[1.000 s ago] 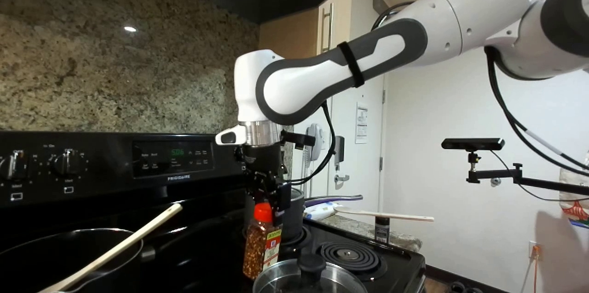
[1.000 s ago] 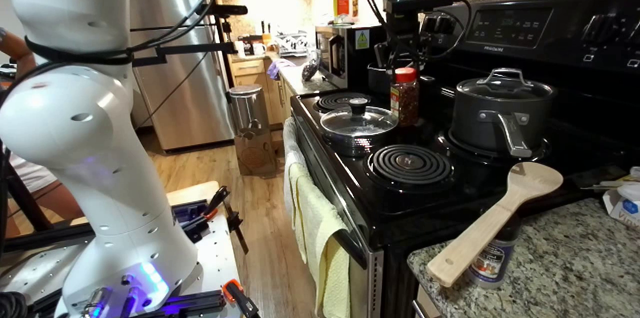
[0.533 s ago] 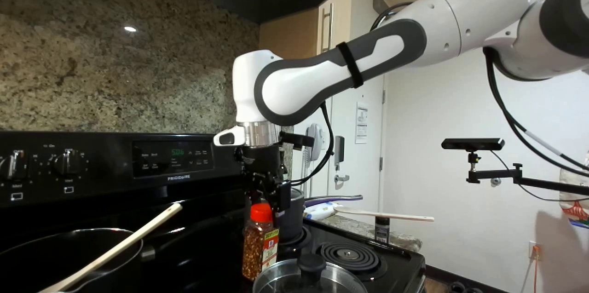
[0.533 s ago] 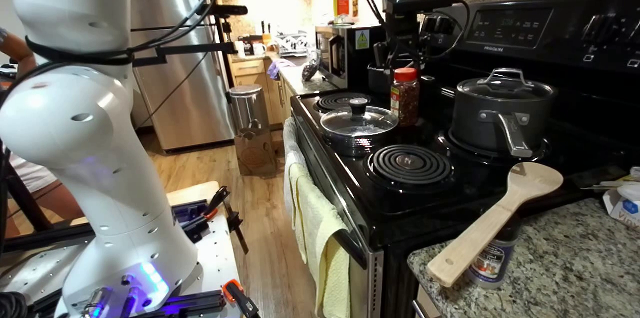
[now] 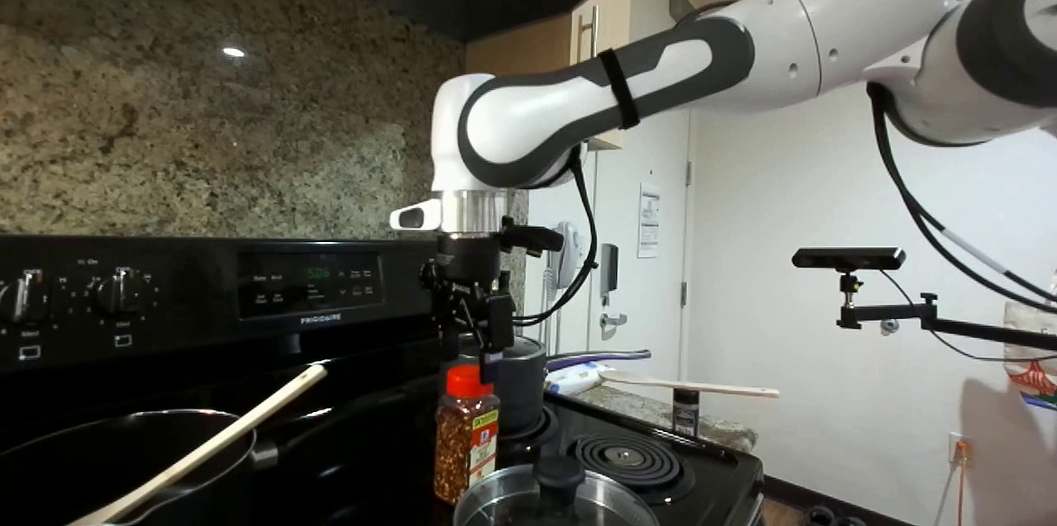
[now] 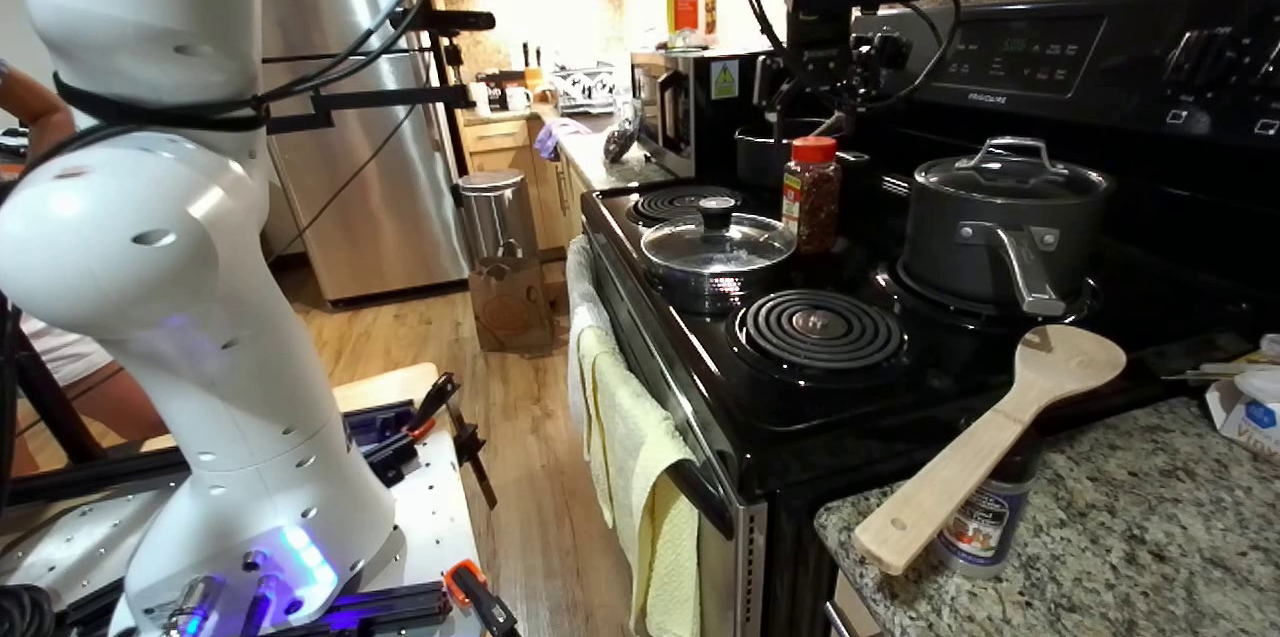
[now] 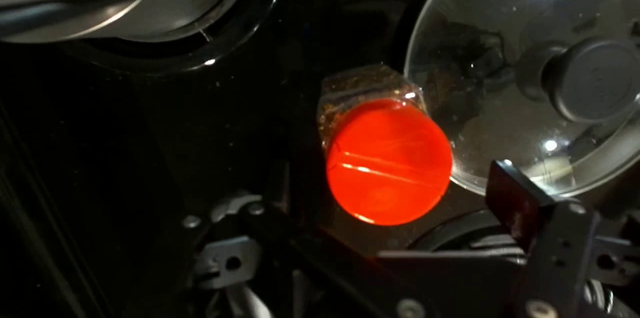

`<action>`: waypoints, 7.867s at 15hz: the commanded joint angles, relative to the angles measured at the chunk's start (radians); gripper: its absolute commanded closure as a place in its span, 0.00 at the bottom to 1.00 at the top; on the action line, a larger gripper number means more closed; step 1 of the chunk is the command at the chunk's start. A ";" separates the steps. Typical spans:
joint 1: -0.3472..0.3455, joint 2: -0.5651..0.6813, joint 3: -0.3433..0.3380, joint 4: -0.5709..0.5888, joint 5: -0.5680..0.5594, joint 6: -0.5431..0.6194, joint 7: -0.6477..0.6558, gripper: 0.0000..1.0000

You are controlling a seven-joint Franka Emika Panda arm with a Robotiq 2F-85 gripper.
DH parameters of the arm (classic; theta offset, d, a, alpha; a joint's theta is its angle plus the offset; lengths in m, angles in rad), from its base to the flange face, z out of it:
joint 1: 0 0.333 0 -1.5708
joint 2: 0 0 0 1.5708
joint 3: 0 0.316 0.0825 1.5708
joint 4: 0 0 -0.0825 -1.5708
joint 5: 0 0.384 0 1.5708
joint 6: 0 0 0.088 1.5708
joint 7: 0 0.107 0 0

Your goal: Move the black pot to the left side of the stove, pick up the jar with the orange lid from the right side of the counter and place it in-between the two pots on the stove, remove the wooden spoon from the black pot on the left and put it on the stove

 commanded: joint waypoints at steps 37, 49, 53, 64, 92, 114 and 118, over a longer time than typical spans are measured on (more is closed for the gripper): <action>0.289 0.541 0.003 0.841 -0.292 -0.206 0.032 0.00; 0.319 0.667 -0.104 1.020 -0.354 -0.204 -0.030 0.00; 0.325 0.670 -0.126 1.027 -0.358 -0.208 -0.057 0.00; 0.327 0.668 -0.127 1.030 -0.336 -0.274 -0.160 0.47; 0.188 0.513 -0.123 1.080 -0.166 -0.320 -0.081 0.87; 0.145 0.447 -0.265 1.015 -0.193 -0.542 0.355 0.87; 0.143 0.389 -0.281 0.972 -0.202 -0.595 0.396 0.87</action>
